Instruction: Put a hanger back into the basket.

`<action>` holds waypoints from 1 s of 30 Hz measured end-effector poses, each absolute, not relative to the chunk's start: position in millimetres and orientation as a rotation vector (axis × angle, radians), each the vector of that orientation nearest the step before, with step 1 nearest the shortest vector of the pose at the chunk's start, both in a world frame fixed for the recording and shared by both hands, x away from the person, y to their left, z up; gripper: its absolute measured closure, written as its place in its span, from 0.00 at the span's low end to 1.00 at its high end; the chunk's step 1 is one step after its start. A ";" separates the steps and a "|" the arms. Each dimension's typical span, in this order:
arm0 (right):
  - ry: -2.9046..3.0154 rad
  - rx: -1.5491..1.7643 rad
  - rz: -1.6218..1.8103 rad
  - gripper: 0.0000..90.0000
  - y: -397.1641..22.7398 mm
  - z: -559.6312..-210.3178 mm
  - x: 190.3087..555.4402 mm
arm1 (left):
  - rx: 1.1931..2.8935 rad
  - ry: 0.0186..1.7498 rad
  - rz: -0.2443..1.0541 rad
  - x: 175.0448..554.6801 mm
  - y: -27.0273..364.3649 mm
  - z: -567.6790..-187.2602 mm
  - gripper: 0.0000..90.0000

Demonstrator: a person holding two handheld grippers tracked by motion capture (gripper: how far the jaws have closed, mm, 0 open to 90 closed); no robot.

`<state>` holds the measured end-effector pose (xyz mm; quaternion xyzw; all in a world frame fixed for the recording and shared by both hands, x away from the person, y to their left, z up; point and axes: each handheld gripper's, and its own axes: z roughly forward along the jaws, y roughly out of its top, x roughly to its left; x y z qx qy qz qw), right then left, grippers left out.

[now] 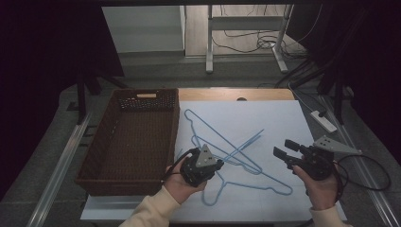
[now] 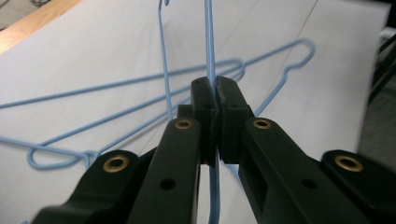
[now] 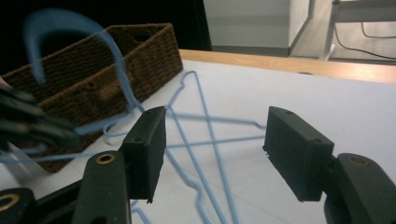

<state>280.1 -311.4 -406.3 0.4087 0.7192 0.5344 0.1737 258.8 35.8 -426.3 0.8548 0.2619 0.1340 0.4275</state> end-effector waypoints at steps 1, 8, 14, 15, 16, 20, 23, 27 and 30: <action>2.042 1.163 1.505 0.43 -313.3 -407.9 280.2 | 2.116 0.656 0.336 257.9 39.2 -420.6 0.98; 2.092 1.159 1.439 0.42 -318.6 -422.4 282.6 | 2.013 0.694 0.287 261.1 71.4 -390.5 0.98; 2.124 1.152 1.376 0.41 -317.5 -432.9 284.8 | 1.963 0.764 0.327 270.5 107.1 -377.3 0.98; 2.130 1.147 1.367 0.41 -316.9 -435.7 285.4 | 1.952 0.773 0.336 271.8 113.3 -375.9 0.98; 2.130 1.147 1.367 0.41 -316.9 -435.7 285.4 | 1.935 0.777 0.345 272.4 119.7 -374.6 0.98; 2.137 1.156 1.343 0.40 -316.6 -440.6 286.9 | 1.885 0.790 0.365 273.0 144.4 -367.3 0.98; 2.141 1.157 1.330 0.40 -316.9 -442.1 287.9 | 1.866 0.812 0.373 275.1 163.3 -364.6 0.98; 2.146 1.162 1.319 0.40 -316.9 -444.0 288.3 | 1.847 0.836 0.393 280.3 187.8 -367.2 0.98; 2.153 1.160 1.309 0.40 -316.3 -445.9 289.0 | 1.833 0.878 0.397 286.0 207.4 -374.0 0.98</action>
